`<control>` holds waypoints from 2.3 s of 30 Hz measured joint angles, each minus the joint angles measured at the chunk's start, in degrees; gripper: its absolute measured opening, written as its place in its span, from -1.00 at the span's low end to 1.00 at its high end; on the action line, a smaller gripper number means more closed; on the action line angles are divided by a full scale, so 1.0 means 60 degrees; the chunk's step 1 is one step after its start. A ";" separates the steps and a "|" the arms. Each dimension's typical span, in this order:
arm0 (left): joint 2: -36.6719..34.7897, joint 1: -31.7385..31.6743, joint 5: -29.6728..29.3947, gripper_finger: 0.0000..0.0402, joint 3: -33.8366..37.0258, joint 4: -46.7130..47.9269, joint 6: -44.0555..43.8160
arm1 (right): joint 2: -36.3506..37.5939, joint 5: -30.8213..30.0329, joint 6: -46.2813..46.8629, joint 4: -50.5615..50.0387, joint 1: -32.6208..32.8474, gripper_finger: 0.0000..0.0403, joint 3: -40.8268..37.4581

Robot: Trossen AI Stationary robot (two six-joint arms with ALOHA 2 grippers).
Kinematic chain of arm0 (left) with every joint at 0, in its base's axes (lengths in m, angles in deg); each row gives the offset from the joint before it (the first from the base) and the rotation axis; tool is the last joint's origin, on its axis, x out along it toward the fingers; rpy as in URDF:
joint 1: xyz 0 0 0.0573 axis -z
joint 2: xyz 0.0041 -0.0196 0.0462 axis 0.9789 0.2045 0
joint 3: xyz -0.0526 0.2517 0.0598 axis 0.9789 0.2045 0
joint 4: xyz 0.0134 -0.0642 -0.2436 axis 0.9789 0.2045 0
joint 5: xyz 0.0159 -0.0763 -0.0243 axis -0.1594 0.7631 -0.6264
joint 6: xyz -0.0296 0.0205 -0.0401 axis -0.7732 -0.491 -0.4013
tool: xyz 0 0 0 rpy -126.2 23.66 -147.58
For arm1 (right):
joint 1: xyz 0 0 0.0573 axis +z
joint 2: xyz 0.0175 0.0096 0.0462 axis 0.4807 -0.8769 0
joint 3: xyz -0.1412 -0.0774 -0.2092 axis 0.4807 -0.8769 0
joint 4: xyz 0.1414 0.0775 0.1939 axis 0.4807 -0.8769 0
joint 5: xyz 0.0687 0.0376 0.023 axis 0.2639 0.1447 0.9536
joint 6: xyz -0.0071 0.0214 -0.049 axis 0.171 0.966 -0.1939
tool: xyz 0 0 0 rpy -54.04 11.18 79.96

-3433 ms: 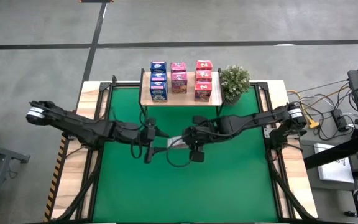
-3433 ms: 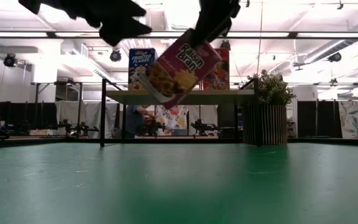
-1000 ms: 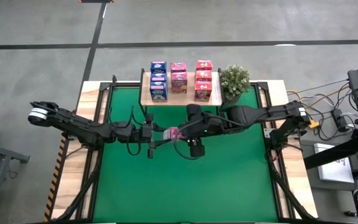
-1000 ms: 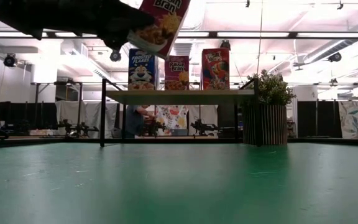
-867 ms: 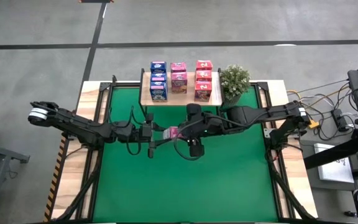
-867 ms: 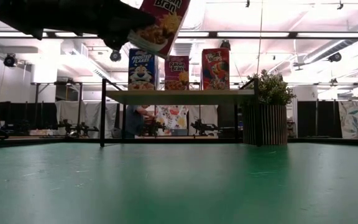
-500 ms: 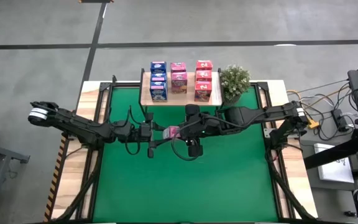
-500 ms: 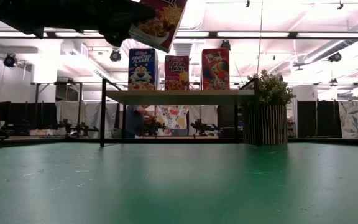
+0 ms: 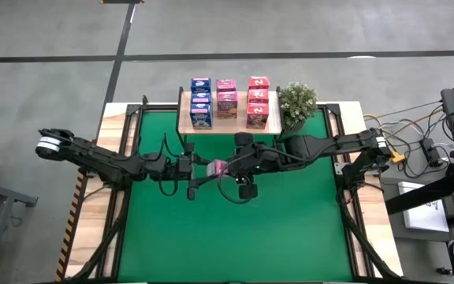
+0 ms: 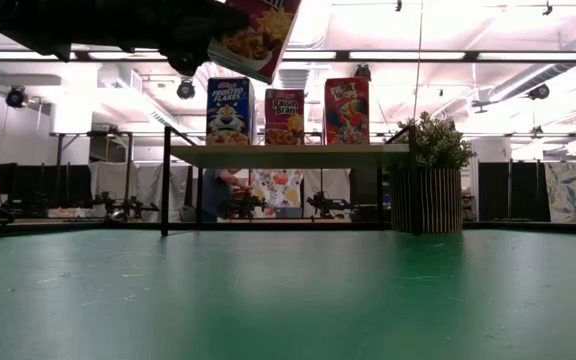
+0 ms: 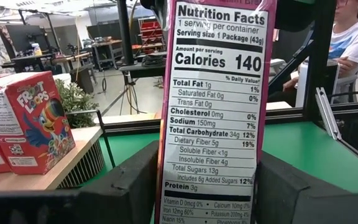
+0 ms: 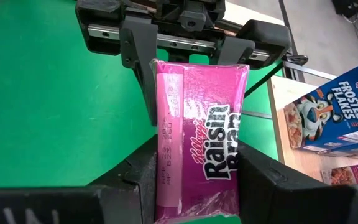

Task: Stack cereal on shelf
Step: Put the violet cereal box on the shelf aligned with the violet cereal boxes

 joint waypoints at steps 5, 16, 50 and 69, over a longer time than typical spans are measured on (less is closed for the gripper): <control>-0.0351 -0.0004 -0.0008 0.13 0.0000 0.0317 0.0099 | 0.0000 0.0044 -0.0049 -0.0243 -0.0170 -0.27 0.0311; -0.2547 -0.0018 -0.0566 0.31 -0.0015 0.2541 0.0528 | -0.0092 0.0376 -0.0486 -0.1250 -0.1159 -0.27 0.1710; -0.3457 0.0000 -0.1991 0.31 0.0000 0.4143 0.0493 | -0.0995 0.1000 -0.2296 -0.2776 -0.3598 -0.27 0.2307; -0.2877 0.0000 -0.2005 0.31 0.0000 0.3871 0.0493 | -0.1643 0.0299 -0.2670 -0.2562 -0.3726 -0.26 0.2302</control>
